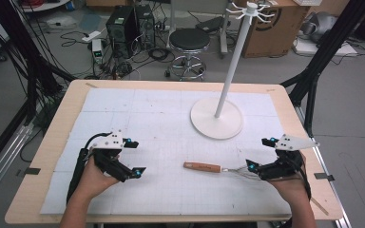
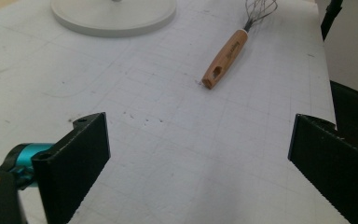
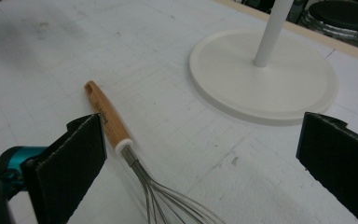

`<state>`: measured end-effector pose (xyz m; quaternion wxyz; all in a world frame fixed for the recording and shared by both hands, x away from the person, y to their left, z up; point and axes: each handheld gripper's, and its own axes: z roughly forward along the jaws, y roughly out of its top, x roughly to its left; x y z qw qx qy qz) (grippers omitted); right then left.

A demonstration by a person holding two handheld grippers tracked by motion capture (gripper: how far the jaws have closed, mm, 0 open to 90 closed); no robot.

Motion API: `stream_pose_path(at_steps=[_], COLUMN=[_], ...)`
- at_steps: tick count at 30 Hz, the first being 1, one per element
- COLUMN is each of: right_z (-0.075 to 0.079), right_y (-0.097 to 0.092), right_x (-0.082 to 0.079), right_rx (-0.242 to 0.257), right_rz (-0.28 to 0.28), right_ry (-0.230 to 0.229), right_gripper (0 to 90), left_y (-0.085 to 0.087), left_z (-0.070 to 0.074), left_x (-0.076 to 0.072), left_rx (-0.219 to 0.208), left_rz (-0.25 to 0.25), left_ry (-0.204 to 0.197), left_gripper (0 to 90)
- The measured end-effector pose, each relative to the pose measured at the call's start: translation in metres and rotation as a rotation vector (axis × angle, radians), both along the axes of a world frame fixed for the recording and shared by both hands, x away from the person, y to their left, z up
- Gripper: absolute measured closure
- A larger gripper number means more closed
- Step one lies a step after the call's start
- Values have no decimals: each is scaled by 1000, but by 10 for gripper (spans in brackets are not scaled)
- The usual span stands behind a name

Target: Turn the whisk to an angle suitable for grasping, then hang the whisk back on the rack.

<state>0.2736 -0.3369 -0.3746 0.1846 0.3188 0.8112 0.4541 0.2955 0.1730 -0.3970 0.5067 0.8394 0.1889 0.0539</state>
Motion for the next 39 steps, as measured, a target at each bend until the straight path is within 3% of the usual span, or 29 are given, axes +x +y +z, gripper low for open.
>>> stream_pose_path(at_steps=[3,9,16,22,29,33,39], right_z=[-4,-8,-11,-11,-12,-11,-8], right_y=[5,15,17,15,25,34,52], right_x=[2,4,4,1,3,6,11], right_rx=[-22,-47,-63,-63,-87,-131,-191], right_rz=[1,13,23,18,34,45,89], right_ry=[17,30,39,38,41,29,60], right_gripper=[3,3,3,3,3,3,3], left_y=[7,13,16,17,19,22,21], left_z=[3,8,18,16,16,19,22], left_x=[1,-1,-1,2,3,2,-1], left_rx=[-42,-58,-57,-52,-42,-59,-58], left_rz=[13,9,22,33,35,50,53], left_ry=[1,-16,-50,-48,-51,-55,-64], left_gripper=[16,16,16,16,16,16,16])
